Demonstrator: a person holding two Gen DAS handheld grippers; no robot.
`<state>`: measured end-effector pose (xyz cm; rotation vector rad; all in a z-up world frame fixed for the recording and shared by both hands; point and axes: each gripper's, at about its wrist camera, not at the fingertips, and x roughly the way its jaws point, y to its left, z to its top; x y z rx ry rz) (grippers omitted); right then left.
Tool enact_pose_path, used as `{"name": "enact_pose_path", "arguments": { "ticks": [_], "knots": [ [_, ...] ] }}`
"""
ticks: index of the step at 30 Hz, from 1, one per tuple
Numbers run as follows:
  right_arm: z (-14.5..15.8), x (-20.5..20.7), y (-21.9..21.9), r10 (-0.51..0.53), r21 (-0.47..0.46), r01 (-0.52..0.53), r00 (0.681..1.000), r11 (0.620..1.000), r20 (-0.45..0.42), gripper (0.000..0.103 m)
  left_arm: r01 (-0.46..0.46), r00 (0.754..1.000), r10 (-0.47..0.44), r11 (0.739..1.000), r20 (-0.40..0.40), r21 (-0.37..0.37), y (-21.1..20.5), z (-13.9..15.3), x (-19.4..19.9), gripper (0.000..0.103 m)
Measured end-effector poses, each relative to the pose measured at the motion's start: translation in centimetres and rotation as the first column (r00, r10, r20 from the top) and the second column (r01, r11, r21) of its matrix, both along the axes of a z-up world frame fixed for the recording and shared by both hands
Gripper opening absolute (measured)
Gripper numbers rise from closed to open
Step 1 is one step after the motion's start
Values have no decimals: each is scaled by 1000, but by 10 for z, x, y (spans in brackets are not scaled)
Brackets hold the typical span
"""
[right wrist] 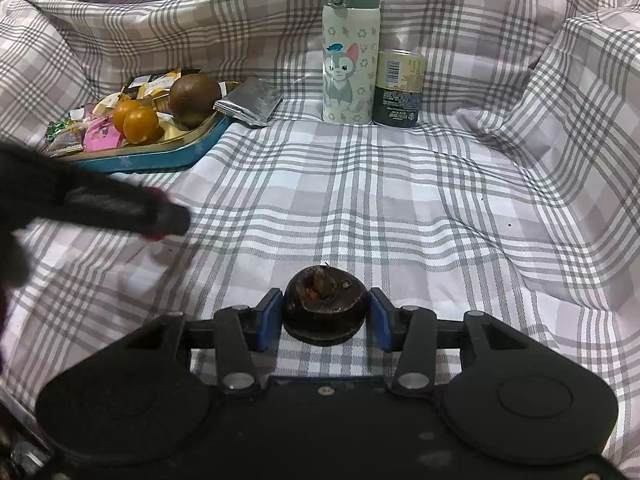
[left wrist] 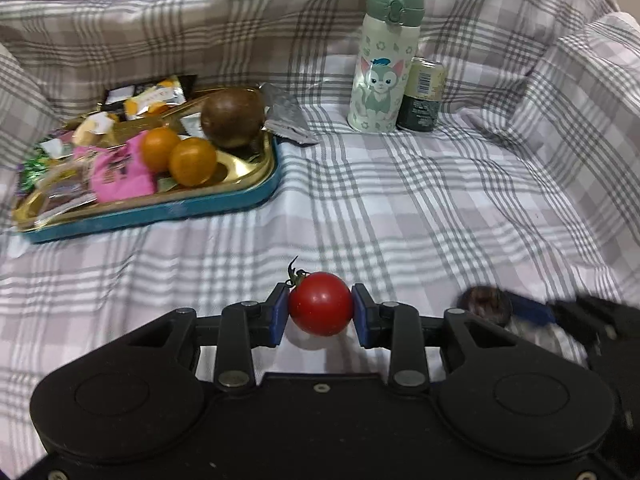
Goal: Organize fruits
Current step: 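Carry the tomato and plum in both grippers over the steel tray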
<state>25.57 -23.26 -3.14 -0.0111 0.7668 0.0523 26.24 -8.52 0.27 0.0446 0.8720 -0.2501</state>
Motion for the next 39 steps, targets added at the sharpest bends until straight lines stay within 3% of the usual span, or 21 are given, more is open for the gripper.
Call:
{"name": "enact_pose_path", "arguments": {
  "ticks": [12, 22, 29, 39],
  "knots": [
    [1, -14, 7, 49, -16, -48, 998, 999, 42, 47, -79, 997, 79, 996, -8, -47, 45, 12, -86, 42],
    [18, -52, 17, 98, -9, -99, 978, 995, 186, 47, -181, 983, 182, 982, 20, -52, 80, 19, -151, 42],
    [33, -106, 11, 55, 73, -73, 973, 995, 224, 47, -154, 987, 155, 988, 38, -30, 85, 23, -181, 42],
    [45, -197, 22, 34, 68, -48, 982, 997, 185, 48, -97, 995, 97, 995, -37, -9, 75, 5, -219, 42]
  ]
}}
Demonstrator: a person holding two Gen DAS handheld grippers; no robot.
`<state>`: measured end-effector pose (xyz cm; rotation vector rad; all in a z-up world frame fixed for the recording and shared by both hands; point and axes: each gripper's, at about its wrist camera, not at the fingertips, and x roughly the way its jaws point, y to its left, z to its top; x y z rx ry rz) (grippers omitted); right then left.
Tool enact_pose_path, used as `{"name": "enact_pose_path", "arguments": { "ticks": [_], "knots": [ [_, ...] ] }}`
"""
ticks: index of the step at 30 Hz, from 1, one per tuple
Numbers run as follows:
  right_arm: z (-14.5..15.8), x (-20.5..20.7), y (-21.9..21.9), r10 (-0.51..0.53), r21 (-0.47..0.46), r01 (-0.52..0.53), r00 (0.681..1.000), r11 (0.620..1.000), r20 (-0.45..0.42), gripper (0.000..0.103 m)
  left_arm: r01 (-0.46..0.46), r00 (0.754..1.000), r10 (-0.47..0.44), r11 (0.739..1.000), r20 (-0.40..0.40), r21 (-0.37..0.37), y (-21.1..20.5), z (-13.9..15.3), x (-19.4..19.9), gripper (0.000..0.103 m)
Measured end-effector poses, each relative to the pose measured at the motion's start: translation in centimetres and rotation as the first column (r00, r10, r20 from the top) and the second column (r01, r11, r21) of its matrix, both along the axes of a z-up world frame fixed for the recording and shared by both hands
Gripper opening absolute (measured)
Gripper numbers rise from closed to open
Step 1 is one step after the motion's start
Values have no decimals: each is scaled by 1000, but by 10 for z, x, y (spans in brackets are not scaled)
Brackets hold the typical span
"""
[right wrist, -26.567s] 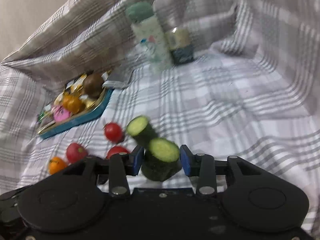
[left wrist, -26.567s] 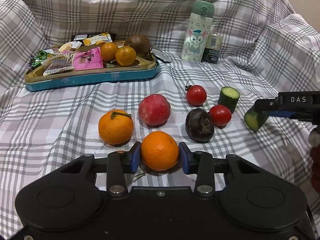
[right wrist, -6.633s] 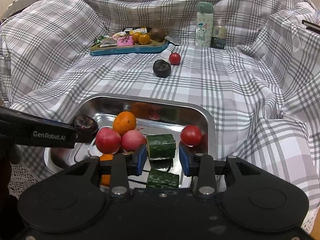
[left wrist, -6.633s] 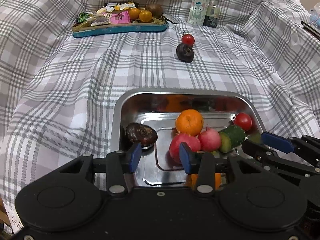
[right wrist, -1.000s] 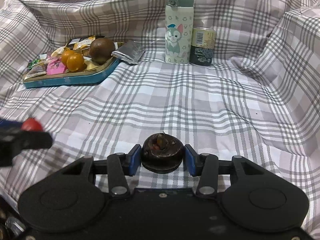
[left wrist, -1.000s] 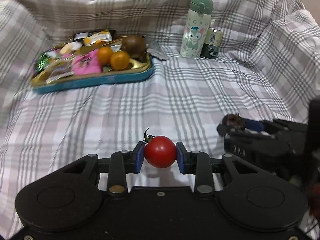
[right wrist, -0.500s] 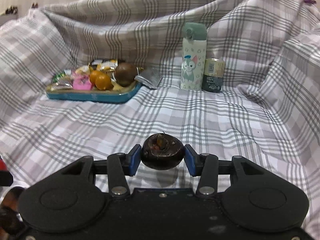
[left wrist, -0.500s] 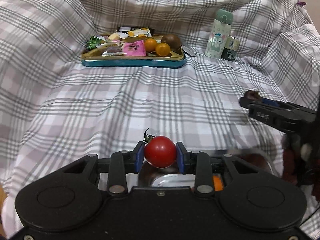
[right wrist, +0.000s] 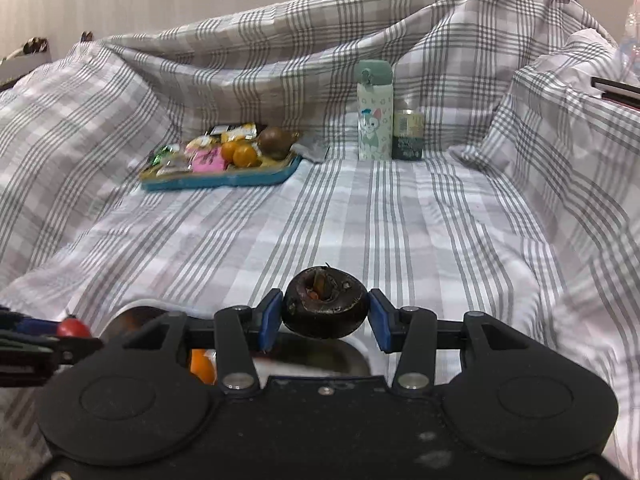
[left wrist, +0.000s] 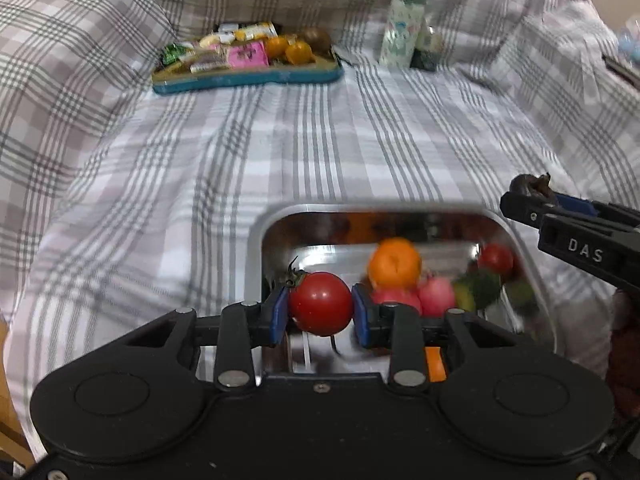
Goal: Organize fruits
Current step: 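Carry the tomato and plum in both grippers over the steel tray, then open both grippers to drop the plum and tomato into the tray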
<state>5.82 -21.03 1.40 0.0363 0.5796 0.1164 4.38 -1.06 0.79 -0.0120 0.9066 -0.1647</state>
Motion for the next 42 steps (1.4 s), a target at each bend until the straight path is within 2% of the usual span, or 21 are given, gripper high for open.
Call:
{"name": "enact_pose_path", "arguments": {
  "ticks": [8, 13, 22, 29, 42],
  "knots": [
    [-9, -23, 19, 56, 13, -55, 996, 998, -71, 48, 5, 999, -5, 1000, -49, -6, -3, -15, -8, 42],
    [-15, -12, 29, 71, 1, -71, 993, 997, -90, 48, -7, 999, 6, 1000, -41, -27, -2, -15, -4, 42],
    [-13, -4, 36, 85, -16, -87, 994, 996, -74, 48, 6, 1000, -6, 1000, -7, -11, -7, -12, -6, 42],
    [-19, -3, 36, 78, -7, -79, 990, 997, -114, 49, -4, 1000, 4, 1000, 21, 5, -6, -7, -10, 42],
    [-13, -24, 32, 47, -8, -47, 994, 999, -96, 49, -63, 998, 63, 998, 32, -3, -1, -4, -19, 42]
  ]
}}
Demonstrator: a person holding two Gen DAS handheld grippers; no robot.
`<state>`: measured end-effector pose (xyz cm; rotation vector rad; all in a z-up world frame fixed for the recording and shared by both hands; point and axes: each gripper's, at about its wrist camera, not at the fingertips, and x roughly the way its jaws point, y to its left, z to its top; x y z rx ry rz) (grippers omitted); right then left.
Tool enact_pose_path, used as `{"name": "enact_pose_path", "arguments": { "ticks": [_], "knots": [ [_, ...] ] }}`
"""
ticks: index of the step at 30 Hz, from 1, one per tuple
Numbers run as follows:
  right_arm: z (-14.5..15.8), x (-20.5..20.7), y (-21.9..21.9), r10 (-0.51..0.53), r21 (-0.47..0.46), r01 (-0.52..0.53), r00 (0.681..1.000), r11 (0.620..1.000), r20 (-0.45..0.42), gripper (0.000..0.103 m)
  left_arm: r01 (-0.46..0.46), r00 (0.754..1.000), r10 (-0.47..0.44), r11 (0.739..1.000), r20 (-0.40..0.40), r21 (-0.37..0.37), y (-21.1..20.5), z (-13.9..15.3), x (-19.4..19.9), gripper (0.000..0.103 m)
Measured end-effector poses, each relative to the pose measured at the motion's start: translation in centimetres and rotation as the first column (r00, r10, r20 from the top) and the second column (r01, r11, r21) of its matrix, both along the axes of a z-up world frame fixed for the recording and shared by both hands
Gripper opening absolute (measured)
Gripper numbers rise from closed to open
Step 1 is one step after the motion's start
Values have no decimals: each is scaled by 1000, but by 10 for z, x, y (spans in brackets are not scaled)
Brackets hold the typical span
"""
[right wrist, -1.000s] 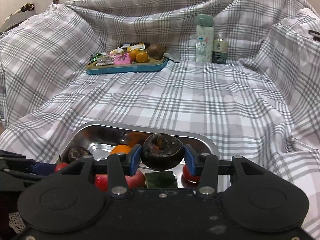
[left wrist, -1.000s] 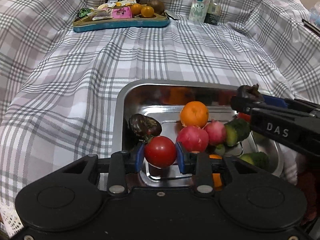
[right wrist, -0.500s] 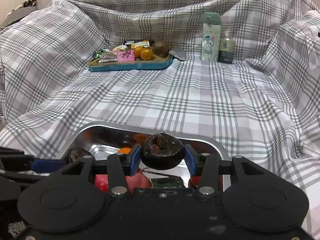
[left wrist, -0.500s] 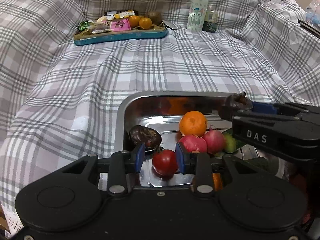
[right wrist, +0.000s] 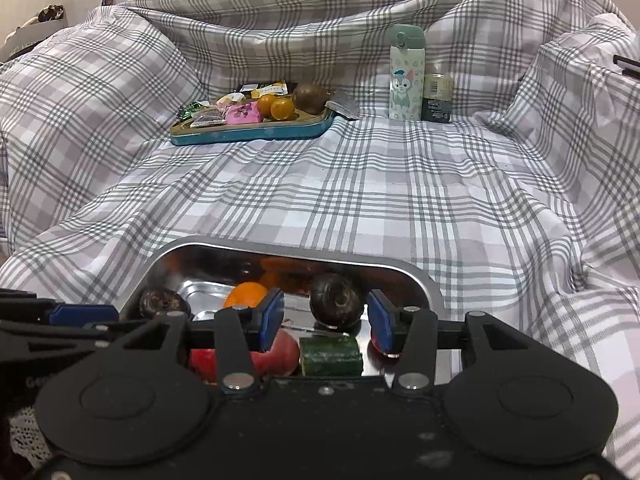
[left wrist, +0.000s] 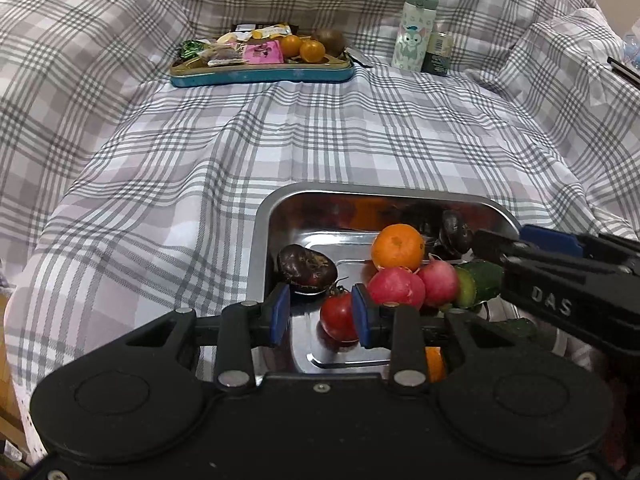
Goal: Organize fruits
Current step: 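Open both grippers to drop the plum and tomato into the tray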
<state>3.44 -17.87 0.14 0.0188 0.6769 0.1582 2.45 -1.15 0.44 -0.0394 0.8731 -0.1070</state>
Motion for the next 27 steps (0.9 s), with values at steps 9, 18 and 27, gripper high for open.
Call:
{"name": "enact_pose_path", "arguments": {
  "ticks": [9, 18, 27],
  "knots": [
    [7, -23, -2, -22, 19, 23, 999, 1000, -41, 49, -26, 1000, 25, 999, 18, 27, -7, 6, -11, 42],
    [12, -50, -6, -49, 29, 51, 996, 998, -70, 49, -54, 998, 53, 998, 34, 35, -10, 14, -26, 42],
    [21, -72, -4, -53, 20, 55, 997, 998, -57, 49, -53, 996, 47, 996, 78, 73, -15, 23, -45, 42]
  ]
}}
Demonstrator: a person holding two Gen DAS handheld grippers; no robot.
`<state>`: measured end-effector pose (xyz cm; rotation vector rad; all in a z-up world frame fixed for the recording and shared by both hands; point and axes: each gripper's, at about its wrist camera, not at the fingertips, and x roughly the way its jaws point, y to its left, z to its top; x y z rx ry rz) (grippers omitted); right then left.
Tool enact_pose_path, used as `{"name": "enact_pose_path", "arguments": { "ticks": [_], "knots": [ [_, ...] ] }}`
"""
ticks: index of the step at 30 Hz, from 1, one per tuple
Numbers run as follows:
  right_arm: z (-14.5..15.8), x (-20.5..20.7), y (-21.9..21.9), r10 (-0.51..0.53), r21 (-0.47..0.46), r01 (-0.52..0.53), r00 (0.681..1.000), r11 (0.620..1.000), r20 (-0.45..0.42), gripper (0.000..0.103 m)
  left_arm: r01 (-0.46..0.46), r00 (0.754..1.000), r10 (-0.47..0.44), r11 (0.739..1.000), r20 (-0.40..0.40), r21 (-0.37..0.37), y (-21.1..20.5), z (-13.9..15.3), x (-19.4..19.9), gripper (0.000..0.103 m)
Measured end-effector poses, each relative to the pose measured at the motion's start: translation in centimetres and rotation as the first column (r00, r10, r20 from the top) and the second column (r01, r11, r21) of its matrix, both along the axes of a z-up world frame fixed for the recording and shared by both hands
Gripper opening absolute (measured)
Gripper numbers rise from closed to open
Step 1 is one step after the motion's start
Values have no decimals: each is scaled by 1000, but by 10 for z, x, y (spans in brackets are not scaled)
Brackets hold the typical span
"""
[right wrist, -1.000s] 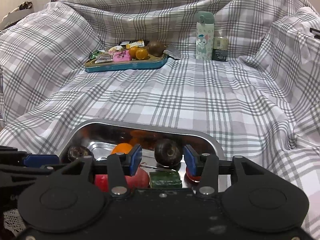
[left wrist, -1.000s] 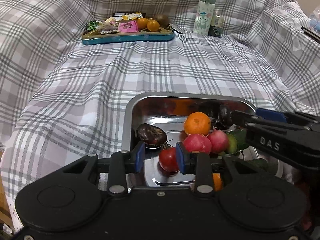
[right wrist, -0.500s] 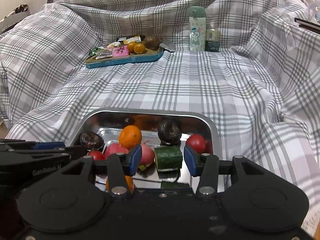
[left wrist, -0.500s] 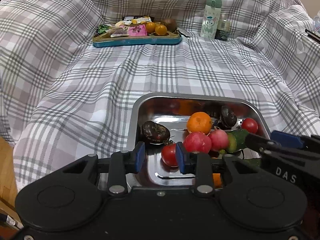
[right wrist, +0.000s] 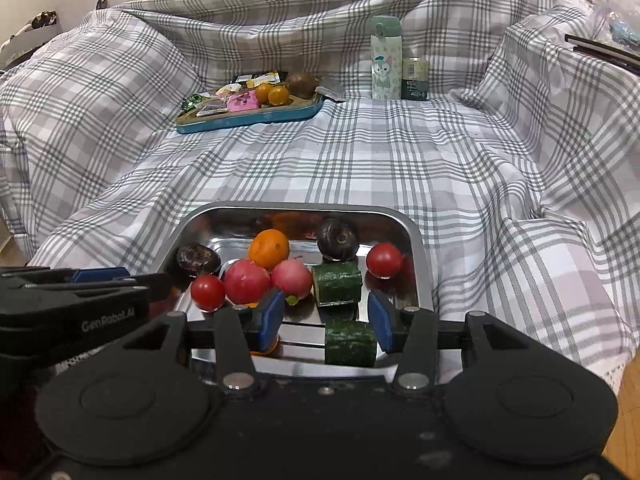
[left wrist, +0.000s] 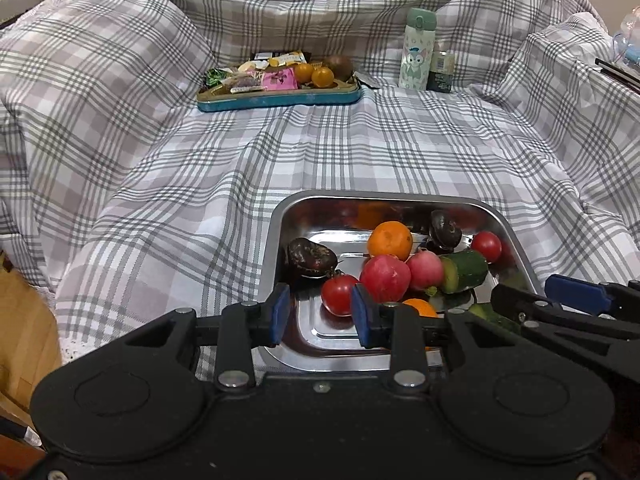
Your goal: Organize fruits
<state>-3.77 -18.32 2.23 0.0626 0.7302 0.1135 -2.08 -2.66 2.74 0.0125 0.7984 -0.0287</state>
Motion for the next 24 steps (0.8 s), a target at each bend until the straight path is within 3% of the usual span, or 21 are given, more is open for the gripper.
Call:
{"name": "enact_pose_path", "arguments": {
  "ticks": [24],
  "knots": [
    [-2, -13, -8, -97, 10, 98, 994, 995, -41, 50, 1, 1000, -2, 1000, 24, 18, -9, 3, -22, 42]
  ]
}}
